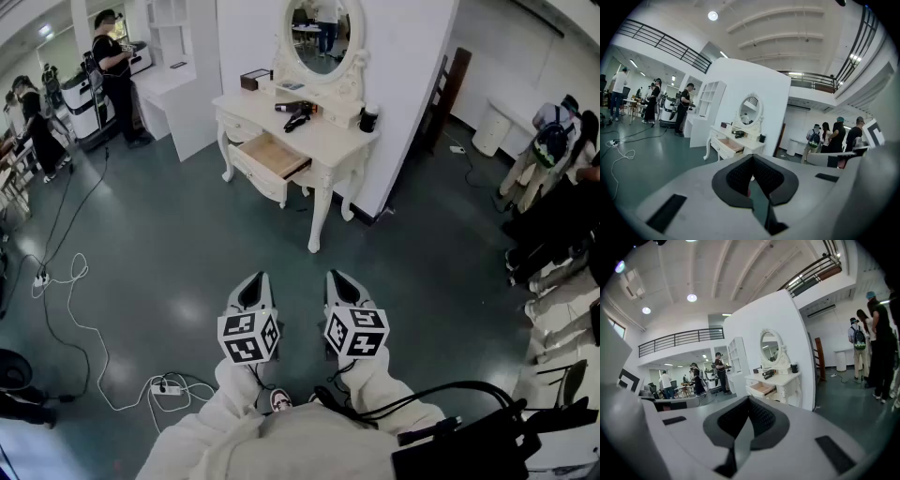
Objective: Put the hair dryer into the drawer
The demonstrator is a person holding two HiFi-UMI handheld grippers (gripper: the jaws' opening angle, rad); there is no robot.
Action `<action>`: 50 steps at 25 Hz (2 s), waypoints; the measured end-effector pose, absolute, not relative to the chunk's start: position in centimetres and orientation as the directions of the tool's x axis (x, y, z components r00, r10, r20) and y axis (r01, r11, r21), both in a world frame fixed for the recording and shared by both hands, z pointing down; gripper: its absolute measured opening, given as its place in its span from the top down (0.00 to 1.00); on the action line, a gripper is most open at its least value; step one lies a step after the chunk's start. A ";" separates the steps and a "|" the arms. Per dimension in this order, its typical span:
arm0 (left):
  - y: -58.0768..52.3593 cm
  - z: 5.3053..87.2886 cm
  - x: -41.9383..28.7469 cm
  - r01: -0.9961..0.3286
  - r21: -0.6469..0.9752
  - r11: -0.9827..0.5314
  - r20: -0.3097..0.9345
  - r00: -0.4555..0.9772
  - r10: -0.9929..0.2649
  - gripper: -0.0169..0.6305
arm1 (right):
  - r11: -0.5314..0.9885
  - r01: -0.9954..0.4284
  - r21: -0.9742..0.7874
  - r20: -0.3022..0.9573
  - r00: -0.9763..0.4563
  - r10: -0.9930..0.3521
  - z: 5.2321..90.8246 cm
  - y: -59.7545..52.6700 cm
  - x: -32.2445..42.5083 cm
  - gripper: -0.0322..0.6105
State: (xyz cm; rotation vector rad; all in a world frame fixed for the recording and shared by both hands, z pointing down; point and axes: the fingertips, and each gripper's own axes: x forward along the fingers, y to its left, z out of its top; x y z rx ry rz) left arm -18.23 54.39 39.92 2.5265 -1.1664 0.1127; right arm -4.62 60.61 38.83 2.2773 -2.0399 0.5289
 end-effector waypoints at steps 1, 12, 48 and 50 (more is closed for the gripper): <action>54.4 39.9 -18.3 -0.750 0.283 -0.599 0.218 0.658 -0.721 0.98 | -0.136 -0.971 -0.196 0.275 0.079 -0.958 38.8 60.6 -4.7 0.86; 52.7 40.0 -19.7 -0.746 0.274 -0.606 0.212 0.662 -0.719 0.98 | -0.141 -0.973 -0.180 0.268 0.090 -0.959 38.9 58.8 -6.1 0.86; 35.1 42.8 -13.9 -0.771 0.144 -0.620 0.285 0.633 -0.720 0.98 | -0.162 -0.955 -0.248 0.287 0.087 -0.954 41.7 39.3 0.9 0.85; 34.1 42.4 -13.5 -0.767 0.148 -0.624 0.281 0.638 -0.717 0.98 | -0.161 -0.957 -0.239 0.288 0.089 -0.953 41.3 38.5 1.1 0.85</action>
